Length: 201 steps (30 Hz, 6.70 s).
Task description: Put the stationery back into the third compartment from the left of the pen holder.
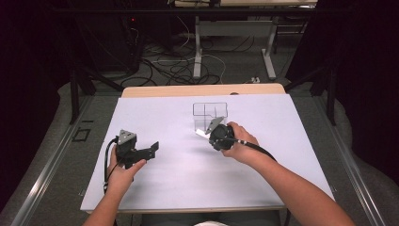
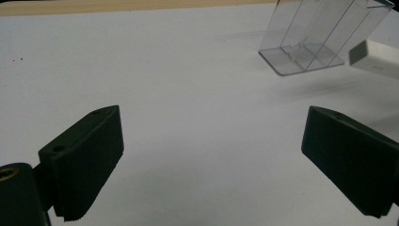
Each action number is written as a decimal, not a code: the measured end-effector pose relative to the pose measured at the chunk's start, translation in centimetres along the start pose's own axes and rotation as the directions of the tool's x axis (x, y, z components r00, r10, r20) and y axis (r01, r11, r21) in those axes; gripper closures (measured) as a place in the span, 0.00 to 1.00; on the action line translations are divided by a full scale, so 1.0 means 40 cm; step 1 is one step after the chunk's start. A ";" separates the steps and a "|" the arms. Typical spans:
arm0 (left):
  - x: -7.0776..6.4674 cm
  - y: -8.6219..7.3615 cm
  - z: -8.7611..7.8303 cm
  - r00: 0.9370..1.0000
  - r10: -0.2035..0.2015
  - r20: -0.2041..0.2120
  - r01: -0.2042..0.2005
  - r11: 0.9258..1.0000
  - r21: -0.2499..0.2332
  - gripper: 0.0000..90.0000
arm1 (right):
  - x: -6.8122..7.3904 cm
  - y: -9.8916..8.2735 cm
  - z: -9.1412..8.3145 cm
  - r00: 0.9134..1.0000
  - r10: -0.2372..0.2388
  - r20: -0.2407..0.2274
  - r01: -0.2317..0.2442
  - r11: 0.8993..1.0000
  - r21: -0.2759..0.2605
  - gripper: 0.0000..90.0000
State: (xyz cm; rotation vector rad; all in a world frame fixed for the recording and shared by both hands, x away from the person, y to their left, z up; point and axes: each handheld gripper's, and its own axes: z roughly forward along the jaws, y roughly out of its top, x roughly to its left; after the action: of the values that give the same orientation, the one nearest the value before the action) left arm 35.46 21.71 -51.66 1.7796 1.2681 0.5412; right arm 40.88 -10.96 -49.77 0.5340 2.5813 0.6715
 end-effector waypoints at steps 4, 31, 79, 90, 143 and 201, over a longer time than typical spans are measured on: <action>-0.003 0.000 0.000 1.000 0.009 0.004 -0.009 1.000 0.013 0.07 | 0.002 -0.022 -0.024 0.995 -0.082 0.049 0.083 0.996 -0.021 0.74; -0.059 0.038 0.006 0.990 0.078 0.117 -0.084 0.995 0.052 0.06 | 0.073 -0.081 -0.117 0.489 -0.796 0.356 0.798 0.573 0.187 0.74; -0.318 0.198 0.110 0.748 0.373 0.549 -0.566 0.790 0.234 0.52 | 0.170 -0.051 -0.088 -0.090 -0.932 0.351 0.948 0.028 0.318 0.74; -0.348 0.199 0.133 0.726 0.412 0.551 -0.618 0.742 0.259 0.64 | 0.188 -0.047 -0.088 -0.106 -0.934 0.342 0.947 0.010 0.322 0.74; -0.358 0.175 0.170 0.711 0.423 0.562 -0.651 0.698 0.297 0.77 | 0.209 -0.028 -0.085 -0.103 -0.926 0.363 0.951 0.016 0.310 0.74; -0.284 0.267 0.165 0.873 0.307 0.378 -0.351 0.935 0.051 0.77 | 0.114 -0.117 -0.082 0.875 -0.381 0.299 0.417 0.907 -0.062 0.04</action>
State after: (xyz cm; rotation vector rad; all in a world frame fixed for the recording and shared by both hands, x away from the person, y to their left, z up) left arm 41.72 7.55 -44.82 2.0983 0.7549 0.3007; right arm 34.28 -13.87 -50.96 0.0381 2.2610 0.5594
